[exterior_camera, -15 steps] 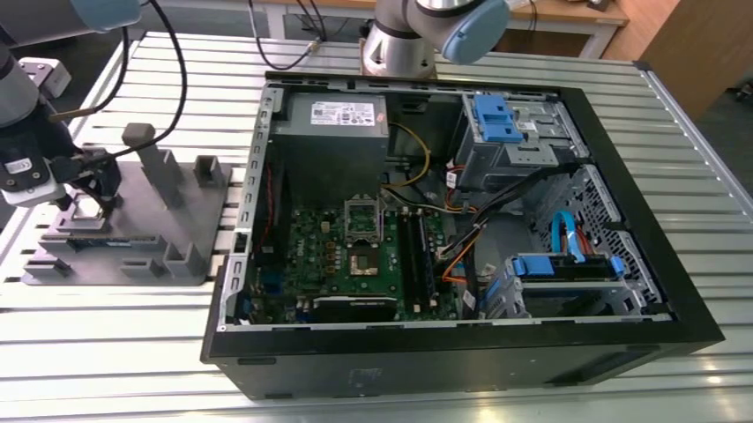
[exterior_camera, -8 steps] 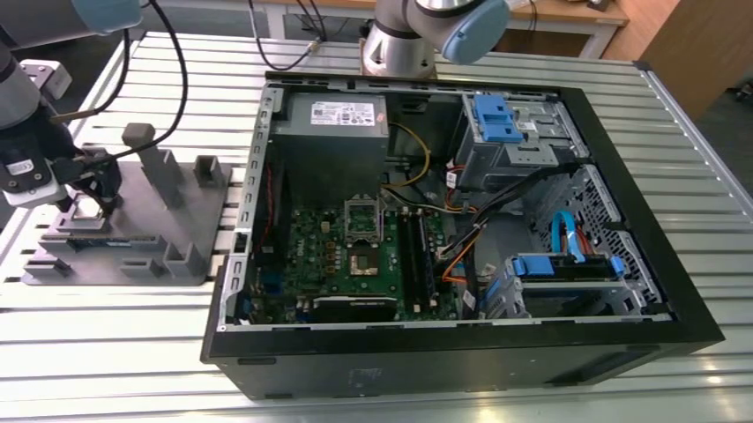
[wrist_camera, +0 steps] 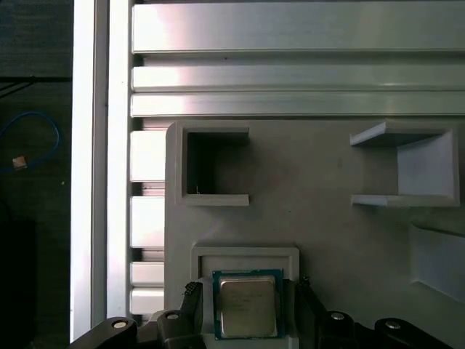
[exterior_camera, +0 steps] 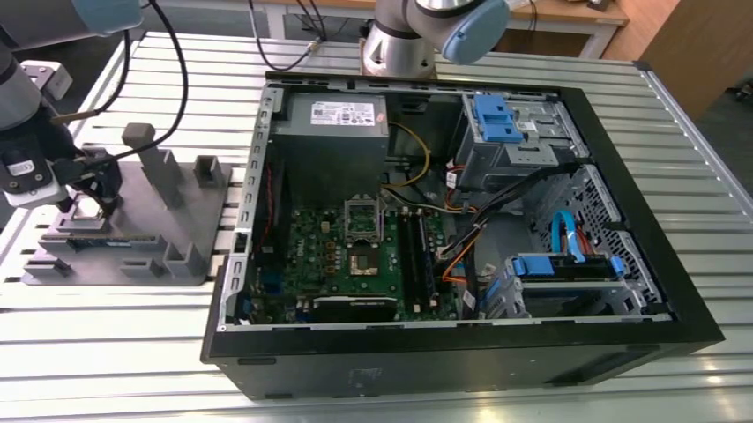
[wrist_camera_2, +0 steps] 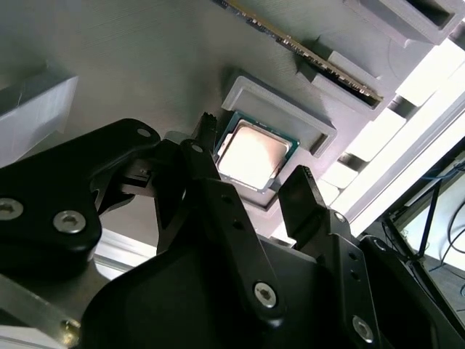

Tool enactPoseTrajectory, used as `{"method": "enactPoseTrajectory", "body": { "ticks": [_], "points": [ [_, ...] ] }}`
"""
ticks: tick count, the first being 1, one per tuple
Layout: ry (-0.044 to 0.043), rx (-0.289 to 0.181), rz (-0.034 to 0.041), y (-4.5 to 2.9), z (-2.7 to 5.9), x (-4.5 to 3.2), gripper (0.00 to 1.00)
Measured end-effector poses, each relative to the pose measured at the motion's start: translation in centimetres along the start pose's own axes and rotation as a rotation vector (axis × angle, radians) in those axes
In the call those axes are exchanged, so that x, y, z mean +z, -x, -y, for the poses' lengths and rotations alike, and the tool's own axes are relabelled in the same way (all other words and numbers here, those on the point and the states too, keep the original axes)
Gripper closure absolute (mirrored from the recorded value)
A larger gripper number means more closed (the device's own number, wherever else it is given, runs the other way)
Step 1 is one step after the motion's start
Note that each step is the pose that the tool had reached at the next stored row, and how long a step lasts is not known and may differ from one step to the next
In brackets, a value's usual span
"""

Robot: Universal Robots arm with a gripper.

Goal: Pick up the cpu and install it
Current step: 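Pick up the cpu and move it towards the insertion slot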

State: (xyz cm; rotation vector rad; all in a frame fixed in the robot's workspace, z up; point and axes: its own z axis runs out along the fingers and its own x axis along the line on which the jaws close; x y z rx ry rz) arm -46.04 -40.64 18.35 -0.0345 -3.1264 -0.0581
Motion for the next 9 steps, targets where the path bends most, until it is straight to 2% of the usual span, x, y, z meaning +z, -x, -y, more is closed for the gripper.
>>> {"method": "enactPoseTrajectory", "body": {
  "ticks": [9],
  "points": [
    [0.0001, 0.000, 0.0002, 0.00, 0.06, 0.10, 0.39]
  ]
}}
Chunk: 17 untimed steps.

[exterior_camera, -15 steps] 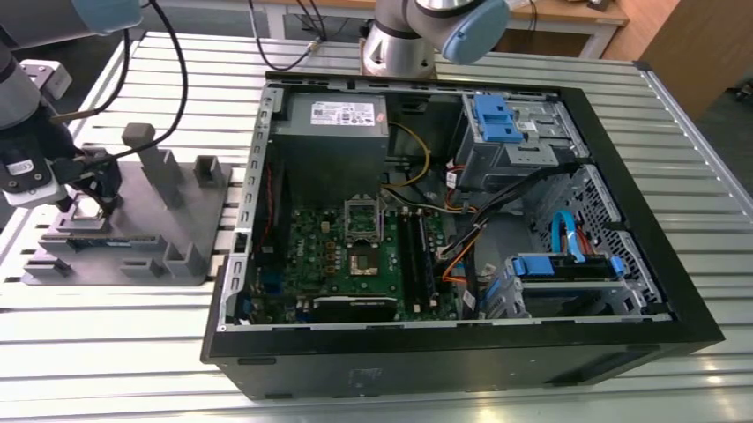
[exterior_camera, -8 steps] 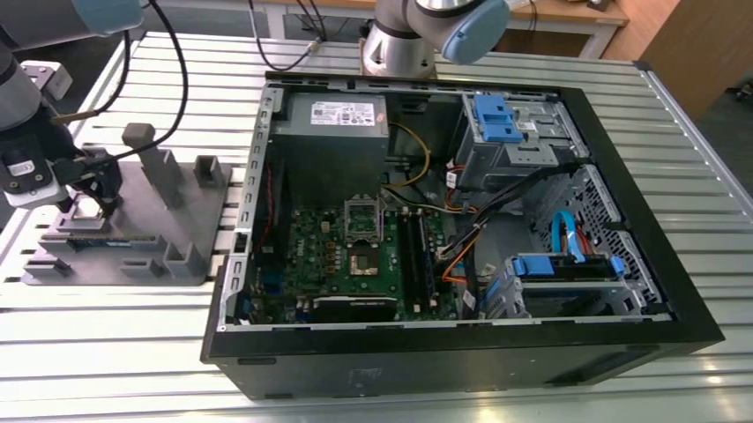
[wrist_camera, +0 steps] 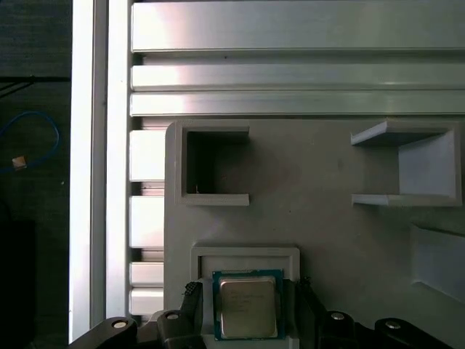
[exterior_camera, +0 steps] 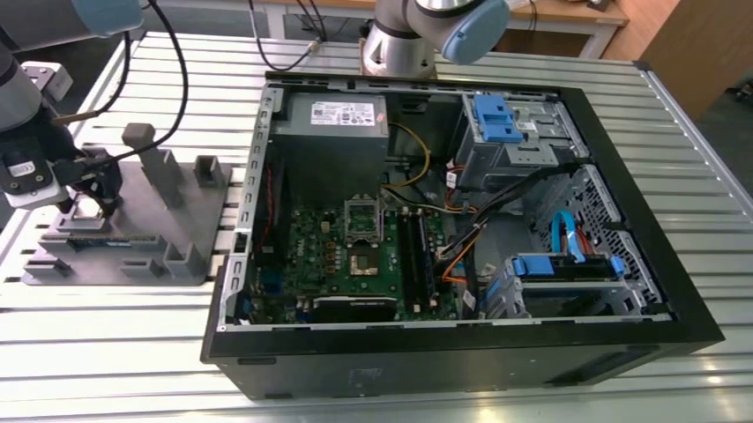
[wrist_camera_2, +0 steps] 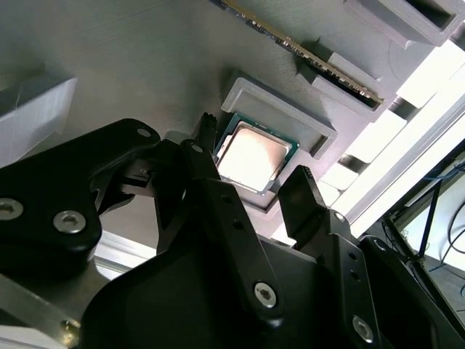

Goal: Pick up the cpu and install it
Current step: 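Pick up the cpu and move it towards the insertion slot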

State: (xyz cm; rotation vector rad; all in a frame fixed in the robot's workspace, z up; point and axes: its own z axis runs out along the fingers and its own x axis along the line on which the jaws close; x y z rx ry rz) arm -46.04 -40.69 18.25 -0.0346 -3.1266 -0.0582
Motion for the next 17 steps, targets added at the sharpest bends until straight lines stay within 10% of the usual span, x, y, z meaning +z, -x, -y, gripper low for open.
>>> {"method": "enactPoseTrajectory", "body": {
  "ticks": [17],
  "points": [
    [-0.0001, -0.002, -0.0002, 0.05, 0.13, -0.04, 0.39]
  ]
}}
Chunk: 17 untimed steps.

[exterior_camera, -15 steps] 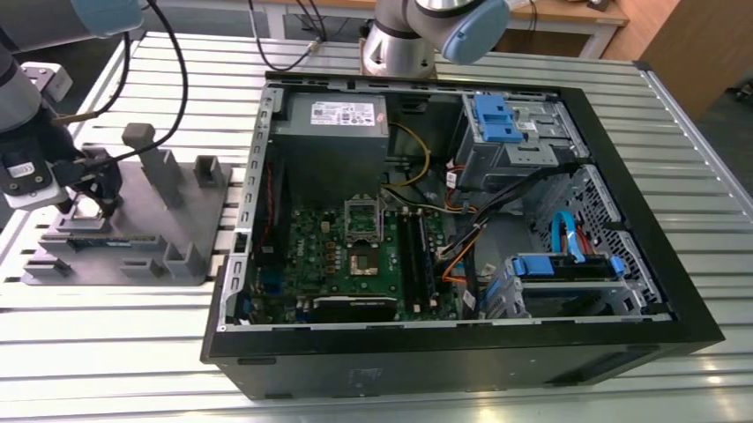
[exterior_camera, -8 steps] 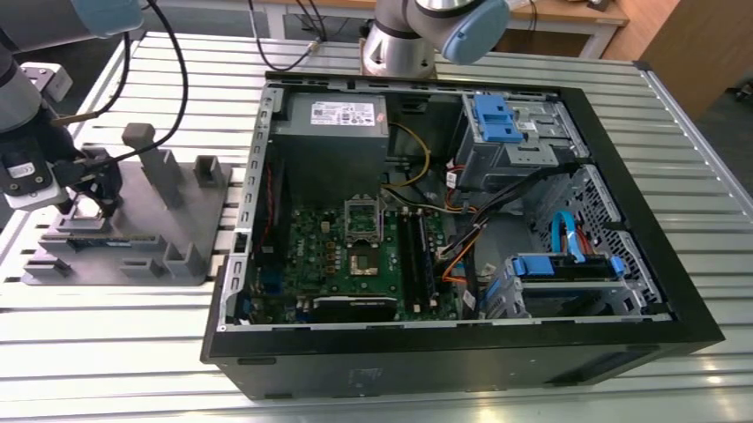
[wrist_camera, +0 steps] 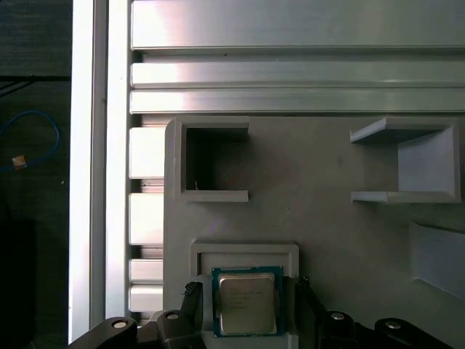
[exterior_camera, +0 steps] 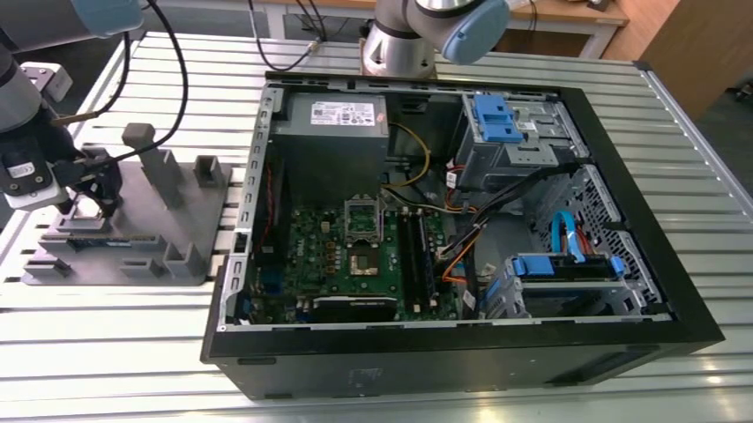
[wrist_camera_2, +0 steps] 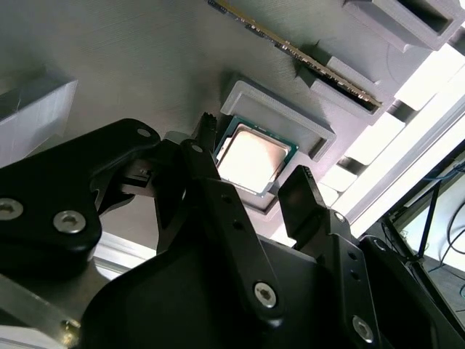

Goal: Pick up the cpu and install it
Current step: 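Pick up the cpu and move it towards the insertion slot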

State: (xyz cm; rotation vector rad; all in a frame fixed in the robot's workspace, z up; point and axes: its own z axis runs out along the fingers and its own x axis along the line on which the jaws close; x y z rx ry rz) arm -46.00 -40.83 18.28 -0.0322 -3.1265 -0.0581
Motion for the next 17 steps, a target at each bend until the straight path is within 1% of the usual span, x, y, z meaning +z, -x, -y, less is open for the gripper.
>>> {"method": "enactPoseTrajectory", "body": {
  "ticks": [7, 9, 10, 17],
  "points": [
    [0.0000, 0.000, 0.0000, 0.00, 0.00, -0.01, 0.39],
    [0.0000, 0.000, 0.0000, 0.00, 0.00, -0.01, 0.40],
    [0.0000, 0.000, 0.0001, 0.00, 0.00, -0.01, 0.47],
    [-0.0001, 0.000, -0.0001, 0.00, -0.01, -0.13, 0.47]
  ]
}}
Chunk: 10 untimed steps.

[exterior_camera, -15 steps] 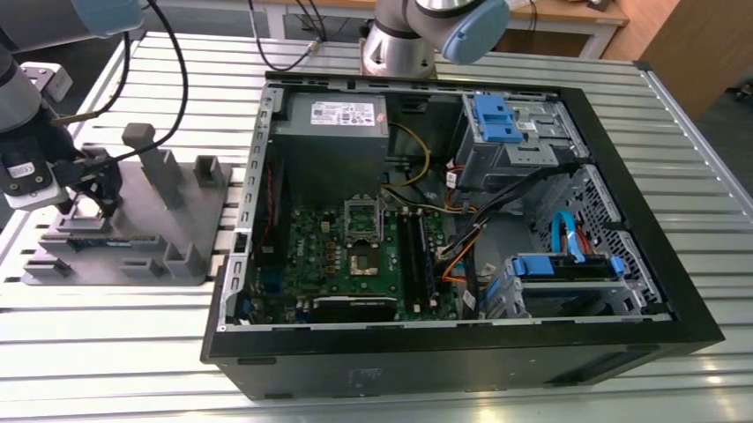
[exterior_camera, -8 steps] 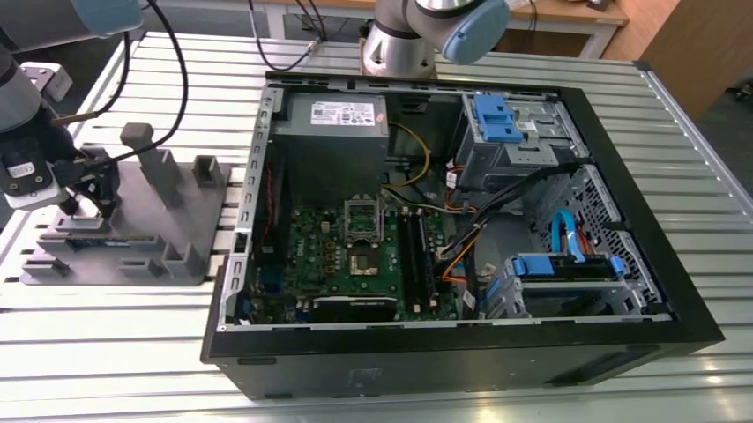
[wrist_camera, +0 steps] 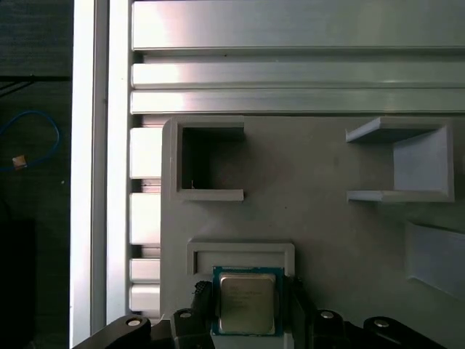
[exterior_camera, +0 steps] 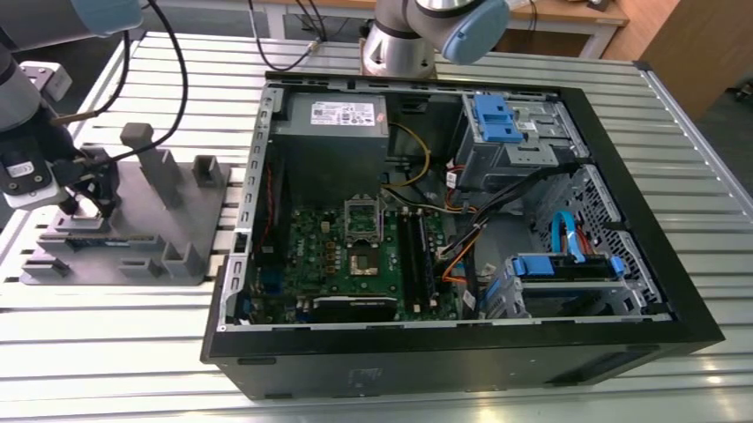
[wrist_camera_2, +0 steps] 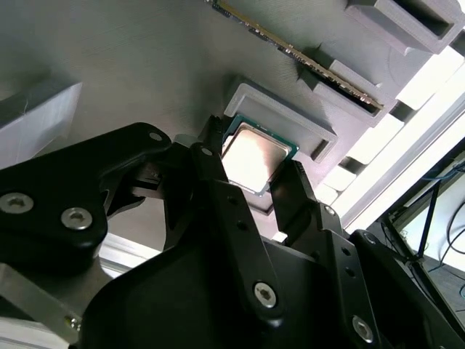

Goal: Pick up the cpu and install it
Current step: 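Pick up the cpu and move it towards the insertion slot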

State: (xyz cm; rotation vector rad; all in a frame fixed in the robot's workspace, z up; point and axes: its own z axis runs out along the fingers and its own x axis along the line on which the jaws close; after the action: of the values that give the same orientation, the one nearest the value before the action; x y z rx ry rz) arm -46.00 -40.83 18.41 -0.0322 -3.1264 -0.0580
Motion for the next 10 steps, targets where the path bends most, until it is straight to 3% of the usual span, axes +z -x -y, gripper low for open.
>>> {"method": "enactPoseTrajectory", "body": {
  "ticks": [6, 10],
  "points": [
    [0.0006, 0.000, 0.0001, 0.00, 0.00, -0.04, 0.47],
    [0.0008, 0.000, 0.0000, 0.00, 0.00, -0.05, 0.53]
  ]
}}
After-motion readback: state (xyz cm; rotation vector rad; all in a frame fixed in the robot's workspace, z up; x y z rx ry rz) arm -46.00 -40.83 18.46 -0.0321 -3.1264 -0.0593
